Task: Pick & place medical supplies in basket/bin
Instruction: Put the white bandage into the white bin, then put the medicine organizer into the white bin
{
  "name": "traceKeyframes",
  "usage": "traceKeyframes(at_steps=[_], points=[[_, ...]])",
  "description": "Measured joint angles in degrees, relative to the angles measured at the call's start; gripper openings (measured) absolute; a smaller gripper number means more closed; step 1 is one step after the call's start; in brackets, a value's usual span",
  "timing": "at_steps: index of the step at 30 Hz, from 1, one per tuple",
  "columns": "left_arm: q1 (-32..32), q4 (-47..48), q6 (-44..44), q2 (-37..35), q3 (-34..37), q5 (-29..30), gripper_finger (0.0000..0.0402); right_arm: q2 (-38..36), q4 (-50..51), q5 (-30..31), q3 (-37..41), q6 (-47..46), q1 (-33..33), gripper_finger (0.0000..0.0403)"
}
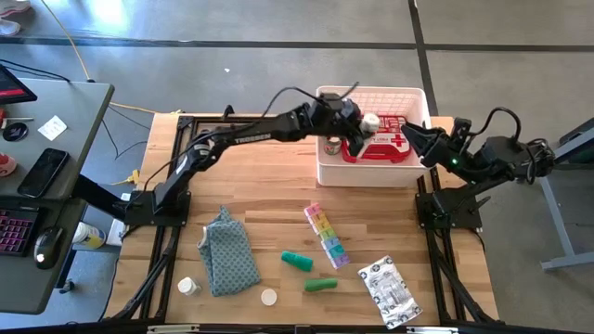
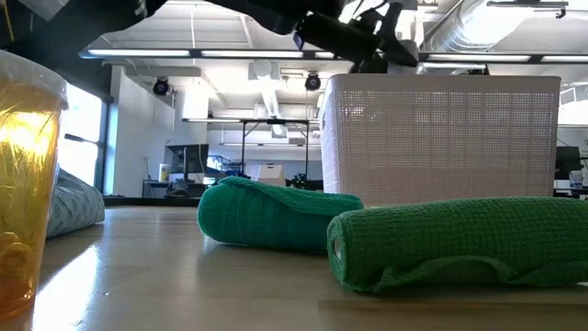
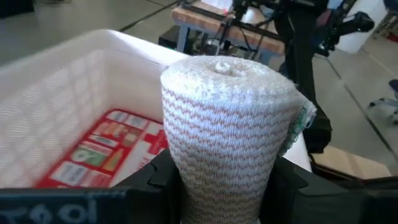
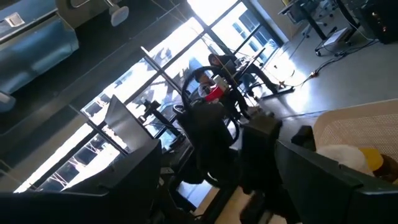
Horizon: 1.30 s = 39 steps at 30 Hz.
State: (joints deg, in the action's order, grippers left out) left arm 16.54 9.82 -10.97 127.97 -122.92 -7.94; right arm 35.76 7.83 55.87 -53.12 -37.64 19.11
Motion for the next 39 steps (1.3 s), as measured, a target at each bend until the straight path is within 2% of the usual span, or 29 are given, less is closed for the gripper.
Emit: traceKeyframes(at_steps=[7,17,23,29,34,39], points=[[-2.33,0.63,0.18,1.54,-0.01,0.82,0.0190,1.15,-0.09,-0.78,0.04,-1.99,0.00,0.0302],[-2.26,2.38,0.22,1.54,-0.01,0.99,0.0284,2.52,0.02,-1.56,0.04,-3.31,0.00,0.0302],[-2.45,2.69,0.14,1.54,-0.01,0.98,0.0314,2.54,0.02,-1.61,0.04,-3.41,0.00,0.0302],[-2.69,3.14,-0.26,1.52,-0.09,0.94,0.0320,2.53,0.02,-2.73,0.04,-3.49,0.00,0.0302],[-2.69,9.25,-0.64,1.40,-3.40,0.75,0.0313,2.52,0.02,-3.64,0.04,-3.49,0.00,0.0302],[-2.31,18.46,3.95,1.39,-7.84,2.78,0.0303,2.52,0.03,-3.77,0.04,-3.40,0.00,0.0302]])
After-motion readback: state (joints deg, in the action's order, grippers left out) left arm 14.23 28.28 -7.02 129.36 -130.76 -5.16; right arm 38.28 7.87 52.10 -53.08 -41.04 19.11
